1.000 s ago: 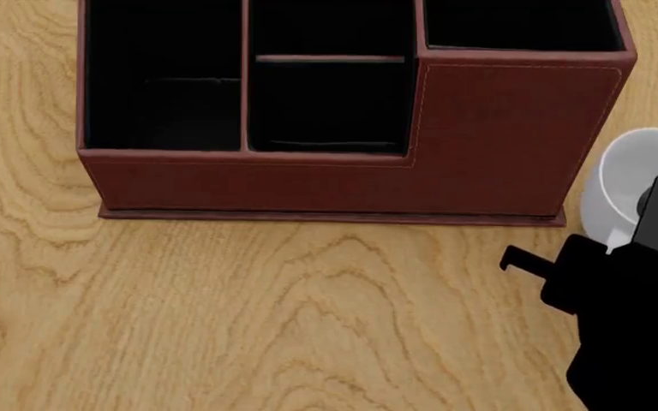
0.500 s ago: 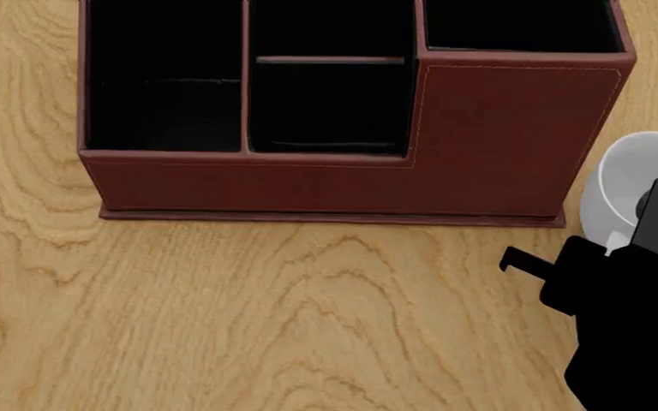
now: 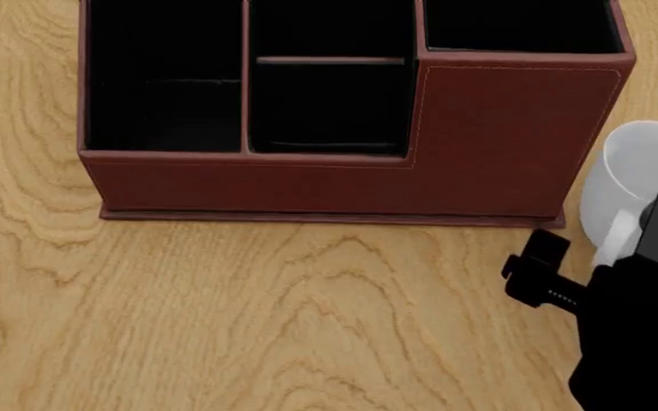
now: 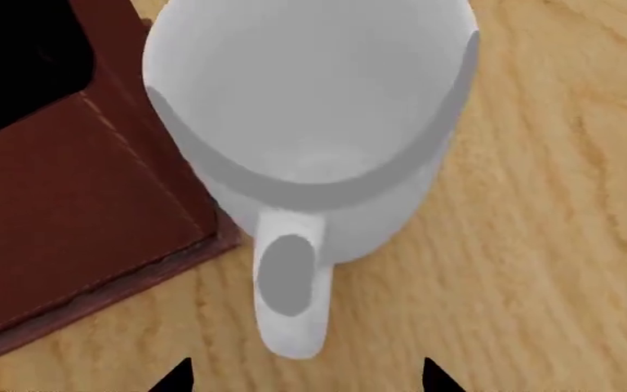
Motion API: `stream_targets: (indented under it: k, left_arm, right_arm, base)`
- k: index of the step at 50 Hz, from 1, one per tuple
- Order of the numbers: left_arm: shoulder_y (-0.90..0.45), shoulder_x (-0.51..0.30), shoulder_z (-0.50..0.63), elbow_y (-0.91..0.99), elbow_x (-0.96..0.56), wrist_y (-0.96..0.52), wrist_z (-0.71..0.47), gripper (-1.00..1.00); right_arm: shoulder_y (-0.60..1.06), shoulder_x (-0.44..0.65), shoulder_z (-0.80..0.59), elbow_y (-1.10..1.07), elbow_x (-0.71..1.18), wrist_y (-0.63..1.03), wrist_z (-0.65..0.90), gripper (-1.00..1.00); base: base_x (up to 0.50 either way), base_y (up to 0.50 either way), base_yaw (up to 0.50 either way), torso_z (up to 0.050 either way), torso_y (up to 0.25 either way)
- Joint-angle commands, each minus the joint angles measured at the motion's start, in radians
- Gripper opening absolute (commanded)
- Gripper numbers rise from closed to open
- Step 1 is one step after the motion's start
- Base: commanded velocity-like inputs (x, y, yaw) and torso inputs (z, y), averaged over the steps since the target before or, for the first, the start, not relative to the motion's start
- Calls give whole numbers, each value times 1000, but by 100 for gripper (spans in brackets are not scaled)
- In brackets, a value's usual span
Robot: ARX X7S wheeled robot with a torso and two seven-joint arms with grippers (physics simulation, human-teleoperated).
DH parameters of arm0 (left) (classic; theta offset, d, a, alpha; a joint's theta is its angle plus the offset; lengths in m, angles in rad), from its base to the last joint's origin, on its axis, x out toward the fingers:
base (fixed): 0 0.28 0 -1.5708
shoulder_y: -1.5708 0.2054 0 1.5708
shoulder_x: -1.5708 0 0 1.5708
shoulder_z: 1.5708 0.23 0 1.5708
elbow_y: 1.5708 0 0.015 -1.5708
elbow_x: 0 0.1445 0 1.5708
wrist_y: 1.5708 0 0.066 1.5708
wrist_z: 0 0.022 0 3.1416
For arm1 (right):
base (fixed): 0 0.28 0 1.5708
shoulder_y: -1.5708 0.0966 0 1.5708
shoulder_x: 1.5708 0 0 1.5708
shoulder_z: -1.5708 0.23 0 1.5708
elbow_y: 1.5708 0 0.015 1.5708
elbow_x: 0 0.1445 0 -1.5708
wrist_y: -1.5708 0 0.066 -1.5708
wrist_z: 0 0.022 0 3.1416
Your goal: Pick up the white mug and place it to the right of the caddy.
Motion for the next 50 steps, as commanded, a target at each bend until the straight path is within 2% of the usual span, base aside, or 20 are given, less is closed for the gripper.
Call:
stream_targets:
  k: [1, 13, 29, 33, 39, 44, 45, 47, 50]
  left_arm:
    - [-3, 0, 5, 4, 0, -4, -2, 100]
    - [-8, 1, 10, 3, -2, -5, -1, 100]
    - [7, 2, 5, 4, -6, 14, 0, 100]
    - [-15, -8, -6, 37, -30, -37, -3, 100]
    - [6, -7, -7, 33, -20, -14, -4, 100]
    - [-15, -12, -5, 52, -31, -49, -7, 100]
    - [5, -3, 5, 30, -12, -8, -7, 100]
    - [-21, -9, 5, 47, -27, -48, -8, 100]
    - [-6, -1, 21, 24, -5, -9, -7, 100]
  right_arm:
    - [-21, 10, 13, -15, 13, -7, -3, 100]
    - [-102, 82, 51, -191, 49, -41, 54, 100]
    - [-321, 247, 116, -591, 39, -164, 181, 100]
    - [-369, 279, 132, -666, 44, -195, 201, 100]
    - [-477, 354, 169, -777, 18, -279, 238, 100]
    - [-567, 425, 206, -889, -28, -356, 290, 100]
    - [-594, 448, 217, -923, -30, -380, 300, 100]
    - [-623, 468, 229, -950, -41, -407, 313, 100]
    - [-667, 504, 246, -995, -61, -446, 333, 100]
  base:
    - [0, 0, 0, 0, 0]
    - [0, 0, 0, 0, 0]
    - [0, 0, 0, 0, 0]
    - [0, 0, 0, 0, 0]
    - [0, 0, 0, 0, 0]
    - [0, 0, 0, 0, 0]
    - [0, 0, 0, 0, 0]
    - [0, 0, 0, 0, 0]
    - [0, 0, 0, 0, 0]
